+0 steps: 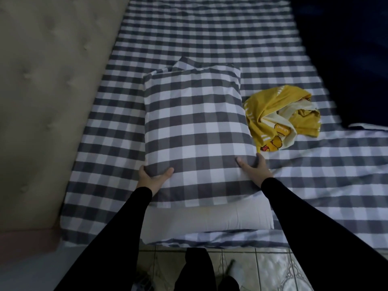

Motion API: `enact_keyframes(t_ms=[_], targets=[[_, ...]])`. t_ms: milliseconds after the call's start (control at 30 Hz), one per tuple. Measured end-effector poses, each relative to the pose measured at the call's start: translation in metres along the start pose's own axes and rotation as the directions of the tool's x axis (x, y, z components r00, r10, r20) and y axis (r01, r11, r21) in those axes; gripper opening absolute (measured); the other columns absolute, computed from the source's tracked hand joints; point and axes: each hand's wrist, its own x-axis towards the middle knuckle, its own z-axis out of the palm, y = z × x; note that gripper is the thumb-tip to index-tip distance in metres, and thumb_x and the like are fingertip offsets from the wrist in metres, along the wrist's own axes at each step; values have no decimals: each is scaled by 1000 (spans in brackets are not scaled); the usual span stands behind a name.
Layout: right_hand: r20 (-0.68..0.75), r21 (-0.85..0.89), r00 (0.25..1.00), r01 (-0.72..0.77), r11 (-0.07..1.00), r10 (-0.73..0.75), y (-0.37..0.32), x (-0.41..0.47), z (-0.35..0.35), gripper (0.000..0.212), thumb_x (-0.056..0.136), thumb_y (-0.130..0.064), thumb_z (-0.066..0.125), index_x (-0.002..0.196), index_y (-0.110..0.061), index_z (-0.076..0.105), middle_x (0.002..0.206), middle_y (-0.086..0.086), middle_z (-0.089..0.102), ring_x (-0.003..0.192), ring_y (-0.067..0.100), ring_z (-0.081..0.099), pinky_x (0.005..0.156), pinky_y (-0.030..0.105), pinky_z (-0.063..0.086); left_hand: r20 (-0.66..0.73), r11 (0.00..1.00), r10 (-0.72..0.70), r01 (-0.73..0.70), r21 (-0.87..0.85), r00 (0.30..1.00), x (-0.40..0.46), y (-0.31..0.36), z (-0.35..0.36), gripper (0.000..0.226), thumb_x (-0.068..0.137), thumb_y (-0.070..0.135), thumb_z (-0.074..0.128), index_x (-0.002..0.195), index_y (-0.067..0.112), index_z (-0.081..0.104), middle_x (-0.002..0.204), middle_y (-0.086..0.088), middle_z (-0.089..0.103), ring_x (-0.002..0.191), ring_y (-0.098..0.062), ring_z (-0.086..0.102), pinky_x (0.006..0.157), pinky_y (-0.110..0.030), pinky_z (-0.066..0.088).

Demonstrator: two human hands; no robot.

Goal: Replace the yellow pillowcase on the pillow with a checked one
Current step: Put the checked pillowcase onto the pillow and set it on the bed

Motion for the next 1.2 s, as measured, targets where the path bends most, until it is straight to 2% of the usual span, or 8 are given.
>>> enact_keyframes(t_ms=[133, 300, 433, 667, 767, 900, 1067, 1200], targets=[[63, 27, 994, -87, 996, 85, 7, 4, -2, 131, 40, -87, 65, 147, -20, 29, 138, 5, 52, 124, 28, 52, 108, 41, 40, 62, 993, -115, 114, 23, 991, -3, -1, -6, 131, 47, 71, 80, 148, 8, 26, 147, -12, 41, 130, -33, 45, 109, -45, 37], [98, 78, 995, -41, 996, 33, -11, -9, -17, 87, 78, -55, 69, 145, -11, 33, 140, 7, 47, 129, 29, 45, 102, 32, 34, 82, 999, -44, 45, -12, 996, -18, 27, -15, 118, 53, 68, 79, 144, 7, 35, 143, -13, 46, 125, -31, 49, 103, -39, 40], [119, 176, 987, 86, 981, -107, -58, -24, -57, 102, 56, -57, 81, 140, -29, 32, 139, 5, 42, 126, 29, 46, 107, 40, 38, 108, 992, 101, -92, -87, 989, -35, 69, -40, 100, 63, 63, 75, 142, 12, 41, 138, -11, 52, 119, -29, 54, 94, -34, 42], [166, 633, 950, 103, 767, -265, -138, -78, -133, 33, 84, -42, 64, 78, -13, 77, 80, 7, 70, 75, 22, 61, 73, 30, 46, 137, 857, 383, -295, -423, 914, -88, 142, -99, 56, 81, 58, 63, 118, 17, 66, 114, 0, 70, 107, -16, 63, 100, -30, 42], [196, 816, 954, -29, 577, -229, -145, -88, -151, 50, 81, -53, 61, 105, -11, 74, 100, 7, 70, 94, 27, 62, 91, 36, 44, 29, 738, 410, -313, -598, 911, -114, 158, -103, 31, 94, 41, 52, 102, 14, 66, 90, 2, 73, 91, -16, 64, 78, -27, 49], [237, 927, 906, -104, 359, -350, -168, -100, -159, 91, 75, -75, 45, 144, -16, 38, 141, 13, 51, 131, 38, 42, 109, 63, 25, -117, 554, 414, -351, -755, 903, -146, 184, -100, 41, 101, 46, 30, 120, 19, 54, 141, -10, 51, 104, -19, 61, 89, -37, 49], [126, 879, 884, 110, 464, -449, -209, -126, -167, 126, 47, -95, 41, 150, -23, 25, 149, 11, 37, 132, 41, 38, 105, 66, 29, -244, 342, 440, -413, -844, 864, -187, 224, -86, 70, 87, 75, 9, 122, 35, 56, 129, 5, 59, 118, -22, 54, 104, -45, 40], [29, 718, 838, 362, 595, -545, -219, -136, -160, 128, 40, -81, 69, 146, -24, 26, 144, 2, 41, 113, 27, 51, 100, 57, 43, -288, 424, 473, -502, -754, 833, -191, 233, -80, 77, 83, 76, 30, 140, 25, 41, 130, 5, 53, 111, -18, 52, 97, -38, 43]])
